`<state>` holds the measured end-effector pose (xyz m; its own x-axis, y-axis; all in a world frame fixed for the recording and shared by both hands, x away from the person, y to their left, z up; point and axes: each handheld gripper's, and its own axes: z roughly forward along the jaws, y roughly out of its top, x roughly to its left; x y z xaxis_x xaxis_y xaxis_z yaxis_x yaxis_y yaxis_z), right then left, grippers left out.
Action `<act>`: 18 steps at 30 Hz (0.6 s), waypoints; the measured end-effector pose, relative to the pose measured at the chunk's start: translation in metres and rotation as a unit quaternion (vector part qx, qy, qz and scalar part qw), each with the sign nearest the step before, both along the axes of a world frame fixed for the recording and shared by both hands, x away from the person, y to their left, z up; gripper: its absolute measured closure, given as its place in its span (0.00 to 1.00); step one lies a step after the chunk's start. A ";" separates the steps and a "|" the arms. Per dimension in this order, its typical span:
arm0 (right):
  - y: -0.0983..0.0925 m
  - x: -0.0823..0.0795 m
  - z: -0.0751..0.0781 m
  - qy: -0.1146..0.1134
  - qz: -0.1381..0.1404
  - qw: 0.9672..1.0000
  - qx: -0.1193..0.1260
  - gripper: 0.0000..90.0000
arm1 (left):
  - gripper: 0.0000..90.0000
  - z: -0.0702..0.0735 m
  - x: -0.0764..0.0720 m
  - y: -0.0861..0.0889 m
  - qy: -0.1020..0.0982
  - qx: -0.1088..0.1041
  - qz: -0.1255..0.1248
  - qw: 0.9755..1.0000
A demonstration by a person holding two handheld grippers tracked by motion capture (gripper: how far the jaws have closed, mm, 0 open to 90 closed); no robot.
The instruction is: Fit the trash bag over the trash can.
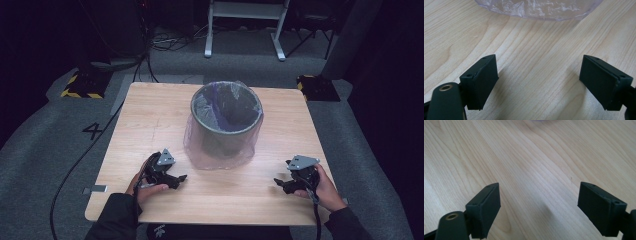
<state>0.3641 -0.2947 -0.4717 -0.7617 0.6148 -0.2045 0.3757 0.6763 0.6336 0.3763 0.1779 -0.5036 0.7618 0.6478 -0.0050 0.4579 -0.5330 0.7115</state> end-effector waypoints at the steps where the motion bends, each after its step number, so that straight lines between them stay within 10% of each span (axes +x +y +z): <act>1: -0.003 -0.001 -0.003 0.002 -0.004 1.000 0.003 0.20 | 0.16 0.000 0.000 0.000 0.000 0.000 0.000 1.000; 18: -0.032 -0.012 -0.023 0.012 -0.047 0.997 0.058 0.20 | 0.16 0.000 0.000 0.000 0.001 -0.001 -0.001 1.000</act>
